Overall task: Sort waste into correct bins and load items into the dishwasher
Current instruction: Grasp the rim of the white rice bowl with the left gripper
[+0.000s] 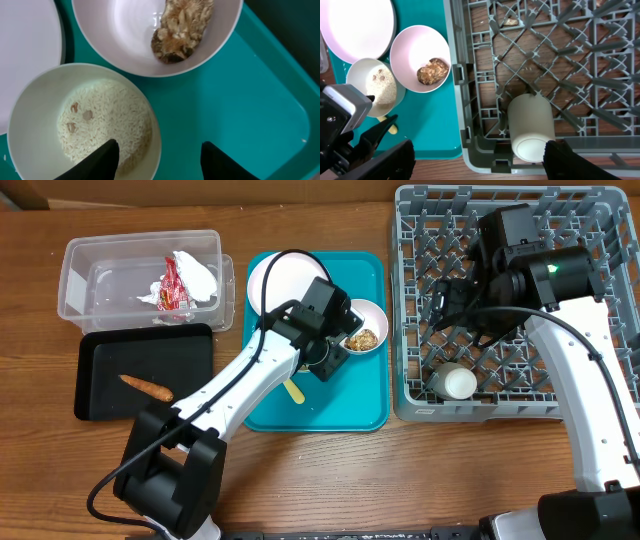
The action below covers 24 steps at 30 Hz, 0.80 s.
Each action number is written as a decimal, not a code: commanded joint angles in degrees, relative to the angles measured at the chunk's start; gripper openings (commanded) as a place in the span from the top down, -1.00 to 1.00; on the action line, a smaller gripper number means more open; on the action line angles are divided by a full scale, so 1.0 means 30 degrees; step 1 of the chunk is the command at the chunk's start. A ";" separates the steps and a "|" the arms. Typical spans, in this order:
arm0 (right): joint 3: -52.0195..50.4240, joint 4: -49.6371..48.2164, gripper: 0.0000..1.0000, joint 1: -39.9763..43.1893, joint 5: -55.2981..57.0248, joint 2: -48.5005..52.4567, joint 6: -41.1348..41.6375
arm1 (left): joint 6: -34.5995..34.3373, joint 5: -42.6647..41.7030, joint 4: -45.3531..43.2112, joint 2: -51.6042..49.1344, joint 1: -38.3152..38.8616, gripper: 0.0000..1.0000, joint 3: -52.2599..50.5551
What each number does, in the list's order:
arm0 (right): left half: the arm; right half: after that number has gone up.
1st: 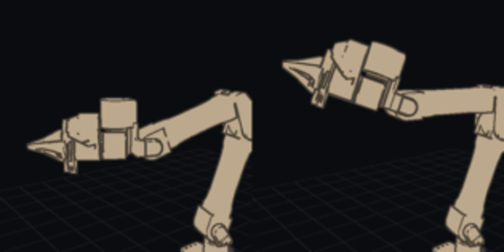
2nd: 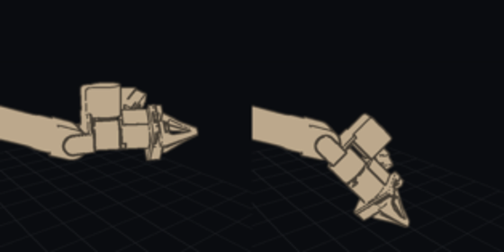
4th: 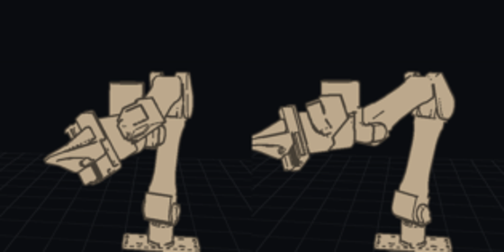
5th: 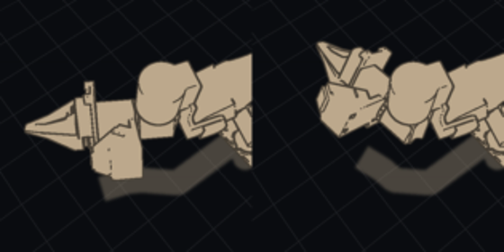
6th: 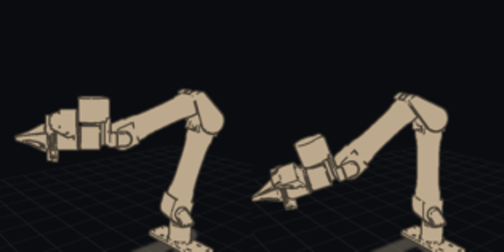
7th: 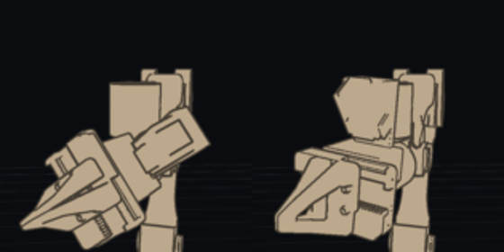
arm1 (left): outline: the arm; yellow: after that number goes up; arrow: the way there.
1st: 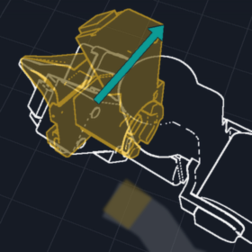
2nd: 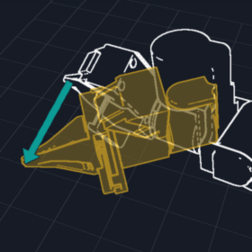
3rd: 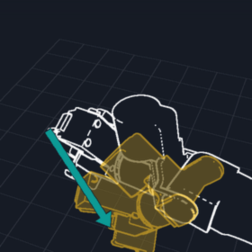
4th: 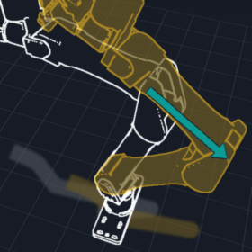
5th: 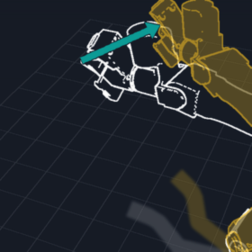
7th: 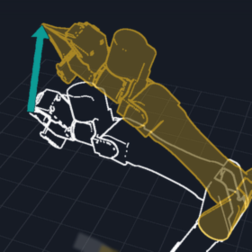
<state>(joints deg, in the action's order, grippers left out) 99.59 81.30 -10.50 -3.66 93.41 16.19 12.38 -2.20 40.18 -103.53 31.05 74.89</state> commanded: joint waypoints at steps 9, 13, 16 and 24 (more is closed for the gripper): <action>0.0328 0.0029 -0.70 0.0095 0.0364 -0.0073 -0.0182 | 0.0430 0.0219 -0.1858 -0.0466 -0.0087 0.04 -0.2448; 0.0328 0.0029 -0.70 0.0095 0.0415 -0.0073 -0.0182 | -0.0576 0.0233 -0.2040 -0.0692 -0.0087 0.48 -0.2448; 0.0328 0.0095 -0.70 0.0095 0.0415 -0.0073 -0.0182 | -0.0729 0.0233 -0.2193 -0.0714 -0.0087 0.62 -0.2455; 0.0328 0.0095 -0.70 0.0095 0.0415 -0.0073 -0.0401 | -0.0787 0.0233 -0.2769 -0.1158 -0.0087 0.70 -0.2849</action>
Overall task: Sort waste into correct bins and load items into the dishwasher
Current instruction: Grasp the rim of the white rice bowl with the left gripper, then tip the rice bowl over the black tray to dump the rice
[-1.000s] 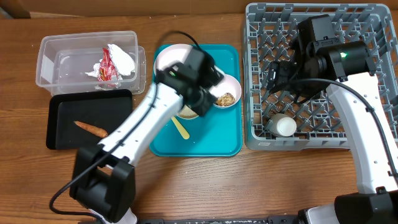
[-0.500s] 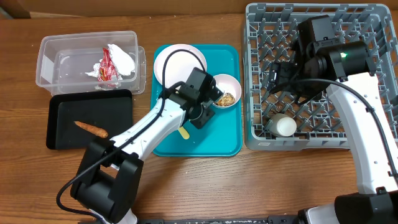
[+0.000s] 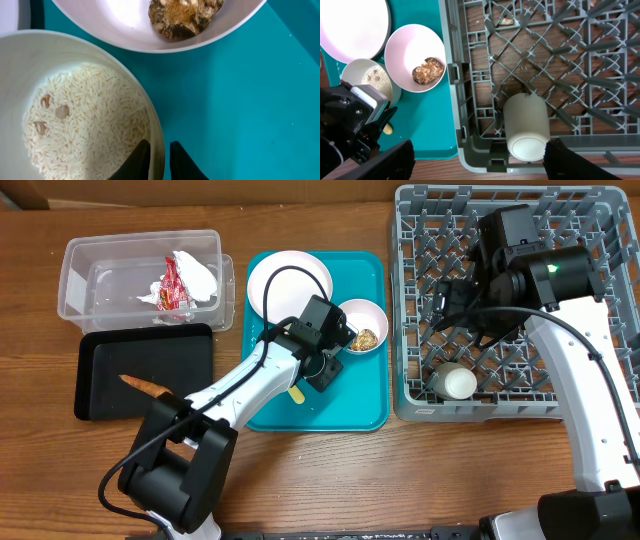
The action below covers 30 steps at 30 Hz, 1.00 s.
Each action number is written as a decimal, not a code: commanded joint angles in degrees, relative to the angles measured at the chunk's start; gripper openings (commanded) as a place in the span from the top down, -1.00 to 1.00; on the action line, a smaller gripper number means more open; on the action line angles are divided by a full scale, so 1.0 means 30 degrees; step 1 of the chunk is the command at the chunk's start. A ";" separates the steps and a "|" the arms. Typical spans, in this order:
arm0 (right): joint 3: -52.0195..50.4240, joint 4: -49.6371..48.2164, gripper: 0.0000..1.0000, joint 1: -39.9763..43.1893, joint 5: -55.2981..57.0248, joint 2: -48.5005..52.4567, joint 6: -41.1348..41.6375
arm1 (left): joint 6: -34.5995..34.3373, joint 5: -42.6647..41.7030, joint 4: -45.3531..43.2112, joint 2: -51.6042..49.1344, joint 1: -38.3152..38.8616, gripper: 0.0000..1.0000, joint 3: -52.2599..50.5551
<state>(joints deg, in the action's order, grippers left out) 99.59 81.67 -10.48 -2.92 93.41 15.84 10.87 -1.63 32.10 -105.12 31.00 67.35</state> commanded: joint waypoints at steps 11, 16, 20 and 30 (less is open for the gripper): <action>0.0328 0.0109 -0.70 0.0087 0.0168 -0.0073 -0.0284 | -0.1821 0.0750 0.1858 -0.0874 -0.0073 0.92 0.1494; 0.0328 0.0102 -0.71 0.0087 0.0175 -0.0073 -0.0284 | -0.4335 0.0597 0.8925 -0.0605 -0.0364 0.92 0.7344; 0.0328 0.0036 -0.71 0.0087 0.0175 -0.0073 -0.0291 | -0.5340 0.0007 1.3114 -0.0525 -0.1049 0.92 1.1774; 0.0328 0.0022 -0.72 0.0087 0.0313 -0.0073 -0.0430 | -0.5850 -0.3308 1.7063 0.0240 -0.7555 0.91 1.5118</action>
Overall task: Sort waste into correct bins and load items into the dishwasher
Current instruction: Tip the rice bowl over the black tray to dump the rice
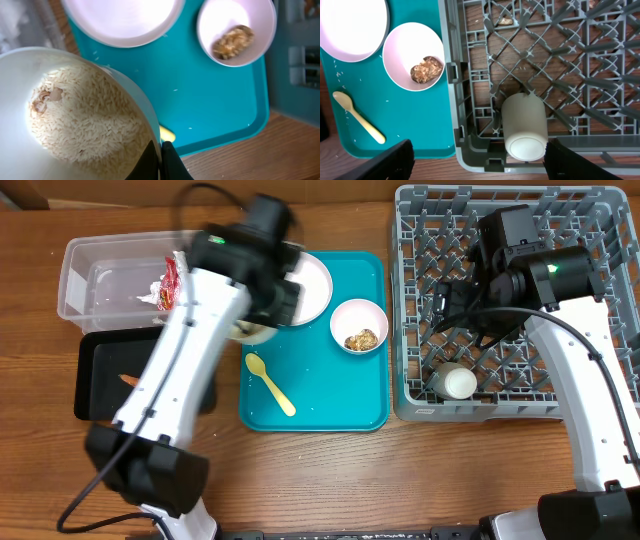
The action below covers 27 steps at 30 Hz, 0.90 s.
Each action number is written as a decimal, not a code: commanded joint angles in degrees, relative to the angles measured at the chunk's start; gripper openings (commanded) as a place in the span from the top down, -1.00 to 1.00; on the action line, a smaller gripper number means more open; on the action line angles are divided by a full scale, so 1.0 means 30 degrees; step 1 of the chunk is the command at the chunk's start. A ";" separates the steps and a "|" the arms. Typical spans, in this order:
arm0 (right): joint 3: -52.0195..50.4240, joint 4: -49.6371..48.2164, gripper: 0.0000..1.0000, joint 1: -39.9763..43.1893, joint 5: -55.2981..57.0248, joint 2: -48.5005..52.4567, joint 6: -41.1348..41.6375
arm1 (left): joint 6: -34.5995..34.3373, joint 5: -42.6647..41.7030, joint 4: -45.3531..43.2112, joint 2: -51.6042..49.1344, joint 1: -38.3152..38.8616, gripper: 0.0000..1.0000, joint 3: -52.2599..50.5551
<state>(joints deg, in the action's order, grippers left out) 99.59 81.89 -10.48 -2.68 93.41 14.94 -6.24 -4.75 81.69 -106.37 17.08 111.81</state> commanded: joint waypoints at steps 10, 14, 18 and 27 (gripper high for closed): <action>0.0328 -0.0087 -0.72 0.0087 0.0233 -0.0073 -0.0124 | 0.5748 -1.1351 0.0627 0.0678 -1.2021 0.92 -0.3912; 0.0328 -0.0058 -0.72 0.0087 0.0226 -0.0073 -0.0117 | 0.7803 -1.5307 -0.0925 0.0678 -1.4156 0.92 -0.7198; 0.0328 -0.0022 -0.72 0.0087 0.0226 -0.0073 -0.0124 | 0.8612 -1.7981 -0.3701 0.0678 -1.5730 0.92 -1.0564; 0.0328 0.0189 -0.72 0.0087 0.0226 -0.0073 -0.0117 | 0.8284 -2.4509 -0.8575 0.0561 -1.7500 0.91 -1.4921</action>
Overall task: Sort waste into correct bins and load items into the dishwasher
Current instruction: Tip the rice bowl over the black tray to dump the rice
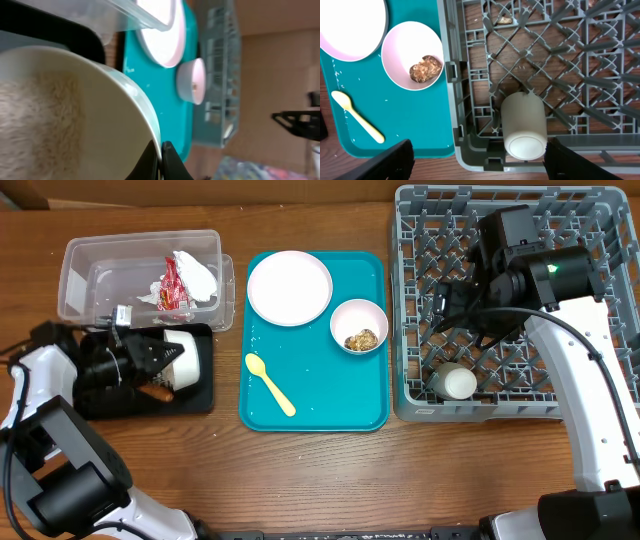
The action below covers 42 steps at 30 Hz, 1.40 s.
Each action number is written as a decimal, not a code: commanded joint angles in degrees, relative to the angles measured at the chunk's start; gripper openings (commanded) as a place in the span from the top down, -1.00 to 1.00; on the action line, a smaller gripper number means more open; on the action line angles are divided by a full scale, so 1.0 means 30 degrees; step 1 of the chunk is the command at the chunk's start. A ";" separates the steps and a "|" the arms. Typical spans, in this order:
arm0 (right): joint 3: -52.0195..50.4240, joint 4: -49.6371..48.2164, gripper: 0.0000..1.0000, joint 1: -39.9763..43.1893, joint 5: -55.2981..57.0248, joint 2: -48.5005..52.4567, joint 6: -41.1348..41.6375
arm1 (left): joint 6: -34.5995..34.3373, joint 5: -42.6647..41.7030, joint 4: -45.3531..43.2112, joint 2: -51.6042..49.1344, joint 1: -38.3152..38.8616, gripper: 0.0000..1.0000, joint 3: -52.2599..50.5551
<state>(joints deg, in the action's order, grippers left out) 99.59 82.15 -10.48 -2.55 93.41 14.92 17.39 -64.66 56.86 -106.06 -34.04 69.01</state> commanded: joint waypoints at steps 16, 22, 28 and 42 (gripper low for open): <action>0.0321 0.0321 -0.72 0.0087 0.0189 -0.0073 -0.0117 | -0.5042 -0.8648 -0.0488 0.0459 -0.1683 0.92 -0.0750; 0.0321 0.0342 -0.72 0.0087 0.0189 -0.0073 -0.0117 | -0.5661 -0.8641 -0.0648 0.0459 -0.1683 0.92 -0.0750; 0.0321 0.0335 -0.72 0.0087 0.0189 -0.0073 -0.0117 | -0.5712 -0.8641 -0.0641 0.0474 -0.1647 0.92 -0.0670; 0.0321 0.0313 -0.72 0.0087 0.0189 -0.0073 -0.0117 | -0.5945 -0.0189 -0.0444 0.4947 0.5078 0.92 0.3300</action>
<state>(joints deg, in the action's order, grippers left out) 99.59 83.18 -10.48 -2.50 93.41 14.94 0.71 -79.92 55.64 -97.19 -26.92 74.65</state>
